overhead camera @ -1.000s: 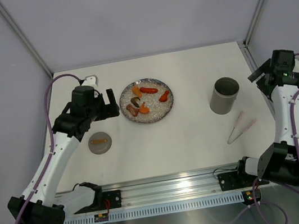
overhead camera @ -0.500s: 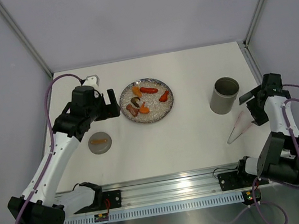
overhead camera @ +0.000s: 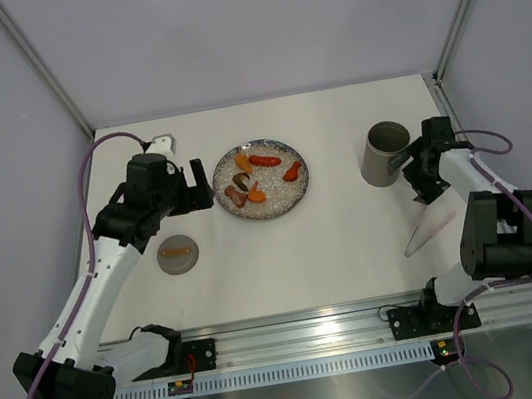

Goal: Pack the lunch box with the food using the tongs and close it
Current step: Move the packing box to the center of the board.

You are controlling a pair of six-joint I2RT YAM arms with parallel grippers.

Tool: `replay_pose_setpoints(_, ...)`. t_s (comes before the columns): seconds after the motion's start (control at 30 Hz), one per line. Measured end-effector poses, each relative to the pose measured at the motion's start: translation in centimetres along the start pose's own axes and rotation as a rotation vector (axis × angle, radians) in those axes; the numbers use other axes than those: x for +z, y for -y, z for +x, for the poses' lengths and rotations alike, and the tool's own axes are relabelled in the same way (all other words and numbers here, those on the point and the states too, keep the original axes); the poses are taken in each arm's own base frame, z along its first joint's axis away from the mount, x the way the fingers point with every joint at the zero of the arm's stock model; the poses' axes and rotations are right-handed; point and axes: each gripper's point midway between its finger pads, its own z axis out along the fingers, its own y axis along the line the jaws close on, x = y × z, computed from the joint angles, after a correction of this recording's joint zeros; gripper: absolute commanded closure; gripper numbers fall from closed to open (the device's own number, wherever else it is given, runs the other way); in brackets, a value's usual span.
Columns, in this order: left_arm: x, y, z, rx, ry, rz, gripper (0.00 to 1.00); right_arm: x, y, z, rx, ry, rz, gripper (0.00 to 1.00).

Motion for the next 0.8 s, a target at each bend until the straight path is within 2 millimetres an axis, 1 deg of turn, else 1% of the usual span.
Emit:
replay_pose_setpoints(0.13,-0.2,0.0,-0.1,-0.001,0.006,0.002,0.01,1.5,-3.3,-0.9,-0.045,0.001,-0.020,0.01)
replay_pose_setpoints(0.17,-0.2,0.0,-0.1,0.000,0.006,0.002,0.01,1.5,-3.8,-1.1,-0.051,0.008,-0.024,0.00)
replay_pose_setpoints(0.23,-0.2,0.0,-0.1,0.000,0.006,0.001,0.01,1.4,-4.2,-1.5,-0.063,0.030,-0.028,0.00)
replay_pose_setpoints(0.33,-0.3,-0.1,0.0,-0.001,0.007,0.000,0.01,1.0,-3.8,-2.7,-0.043,0.058,-0.024,0.01)
replay_pose_setpoints(0.5,-0.5,-0.1,-0.1,-0.001,0.013,-0.001,0.01,1.0,-1.3,-6.4,0.063,0.104,0.007,0.01)
replay_pose_setpoints(0.53,-0.5,-0.1,-0.1,0.000,0.012,-0.001,0.01,1.0,-1.1,-7.0,0.079,0.109,0.011,0.01)
replay_pose_setpoints(0.6,-0.5,-0.1,0.0,0.001,0.012,-0.001,0.01,1.1,-2.0,-8.1,0.093,0.119,0.001,0.01)
replay_pose_setpoints(0.63,-0.5,-0.1,0.0,0.002,0.011,-0.002,0.01,1.4,-3.1,-8.9,0.098,0.121,-0.013,0.01)
replay_pose_setpoints(0.73,-0.5,-0.2,0.2,0.003,0.001,-0.006,0.01,2.5,-5.3,-10.0,0.109,0.117,-0.046,0.01)
replay_pose_setpoints(0.8,-0.6,-0.4,0.4,0.008,-0.006,-0.010,0.01,3.7,-6.4,-10.1,0.117,0.101,-0.059,0.01)
